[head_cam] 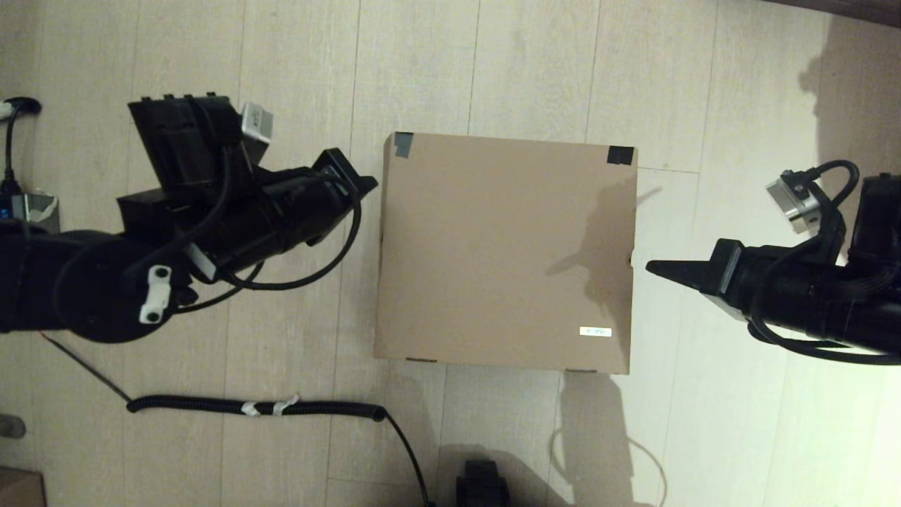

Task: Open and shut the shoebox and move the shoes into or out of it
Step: Open the shoe box

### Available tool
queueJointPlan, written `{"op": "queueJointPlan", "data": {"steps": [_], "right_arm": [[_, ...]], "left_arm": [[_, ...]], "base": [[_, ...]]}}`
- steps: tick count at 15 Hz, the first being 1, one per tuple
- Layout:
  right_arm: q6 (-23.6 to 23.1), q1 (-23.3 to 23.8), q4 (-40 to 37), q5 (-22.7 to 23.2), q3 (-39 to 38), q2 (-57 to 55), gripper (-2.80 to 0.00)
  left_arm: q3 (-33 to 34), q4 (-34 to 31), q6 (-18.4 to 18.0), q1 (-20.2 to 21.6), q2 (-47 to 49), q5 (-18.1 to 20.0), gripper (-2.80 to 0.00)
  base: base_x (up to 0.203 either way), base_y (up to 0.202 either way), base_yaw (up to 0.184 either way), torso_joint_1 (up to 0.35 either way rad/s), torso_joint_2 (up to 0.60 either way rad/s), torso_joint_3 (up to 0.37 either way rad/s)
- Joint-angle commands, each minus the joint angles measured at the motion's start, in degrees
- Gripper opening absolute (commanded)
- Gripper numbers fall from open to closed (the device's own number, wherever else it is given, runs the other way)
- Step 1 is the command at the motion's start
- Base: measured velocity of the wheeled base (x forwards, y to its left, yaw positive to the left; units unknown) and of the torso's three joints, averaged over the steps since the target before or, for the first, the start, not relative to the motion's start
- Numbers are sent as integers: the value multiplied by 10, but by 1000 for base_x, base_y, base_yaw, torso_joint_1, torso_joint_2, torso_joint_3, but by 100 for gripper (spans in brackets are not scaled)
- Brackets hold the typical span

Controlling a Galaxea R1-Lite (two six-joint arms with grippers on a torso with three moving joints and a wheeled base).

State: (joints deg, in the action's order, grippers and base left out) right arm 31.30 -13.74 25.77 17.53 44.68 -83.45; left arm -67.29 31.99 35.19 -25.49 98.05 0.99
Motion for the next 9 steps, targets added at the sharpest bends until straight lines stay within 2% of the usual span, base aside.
{"op": "queueJointPlan", "data": {"steps": [1,3,6,7,9], "right_arm": [[-5,-12,-8,-1,1,35,-280],[-6,-25,-46,-10,-10,106,-280],[8,-44,-68,-55,-94,201,-280],[10,-36,-69,-65,-126,234,-280],[11,-8,-69,-97,-173,299,-280]], "left_arm": [[-4,-13,-78,4,-24,-1,-280],[74,-9,-106,7,-73,-16,-280],[240,29,-121,13,-210,-45,-280],[290,42,-123,26,-264,-51,-280],[348,50,-128,81,-365,-52,-280]], "base": [[0,0,0,0,0,0],[0,0,0,0,0,0],[0,0,0,0,0,0],[0,0,0,0,0,0],[0,0,0,0,0,0]]}}
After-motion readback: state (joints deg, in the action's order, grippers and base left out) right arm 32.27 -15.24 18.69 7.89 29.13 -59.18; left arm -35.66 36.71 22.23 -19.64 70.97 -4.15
